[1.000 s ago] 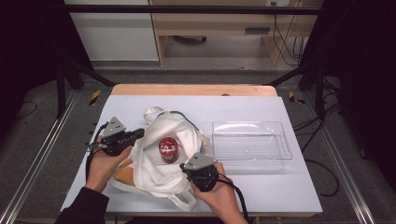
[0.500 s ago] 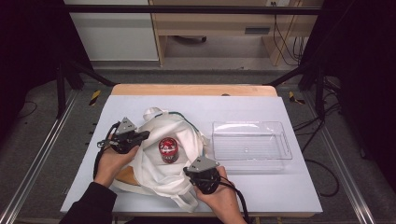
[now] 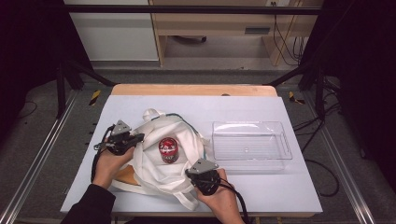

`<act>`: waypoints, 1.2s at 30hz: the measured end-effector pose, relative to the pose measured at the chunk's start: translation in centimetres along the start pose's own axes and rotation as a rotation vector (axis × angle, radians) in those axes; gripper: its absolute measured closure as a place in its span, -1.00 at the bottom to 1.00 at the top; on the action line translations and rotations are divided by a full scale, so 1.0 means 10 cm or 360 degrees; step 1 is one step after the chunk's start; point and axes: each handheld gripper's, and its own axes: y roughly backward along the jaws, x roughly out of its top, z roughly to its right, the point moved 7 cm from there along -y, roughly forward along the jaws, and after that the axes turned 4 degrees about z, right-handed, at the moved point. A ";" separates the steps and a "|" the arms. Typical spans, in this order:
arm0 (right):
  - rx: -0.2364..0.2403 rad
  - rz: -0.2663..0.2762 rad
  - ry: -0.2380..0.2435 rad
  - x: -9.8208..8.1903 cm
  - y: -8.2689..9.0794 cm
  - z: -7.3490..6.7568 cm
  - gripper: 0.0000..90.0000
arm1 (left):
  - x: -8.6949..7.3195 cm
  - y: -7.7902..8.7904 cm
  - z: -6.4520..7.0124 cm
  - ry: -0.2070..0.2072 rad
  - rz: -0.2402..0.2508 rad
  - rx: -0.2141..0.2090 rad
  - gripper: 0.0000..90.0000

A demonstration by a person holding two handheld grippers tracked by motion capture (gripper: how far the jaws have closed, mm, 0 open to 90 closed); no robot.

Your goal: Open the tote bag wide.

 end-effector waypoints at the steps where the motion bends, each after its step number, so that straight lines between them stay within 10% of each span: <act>1: -0.0002 0.0000 -0.0001 0.00 0.00 0.00 1.00 | -0.01 0.00 -0.01 0.0004 -0.0004 0.0001 1.00; 36: -0.0002 -0.0047 -0.0042 -0.11 -0.04 0.06 1.00 | -0.18 0.05 -0.06 0.0051 -0.0025 0.0095 1.00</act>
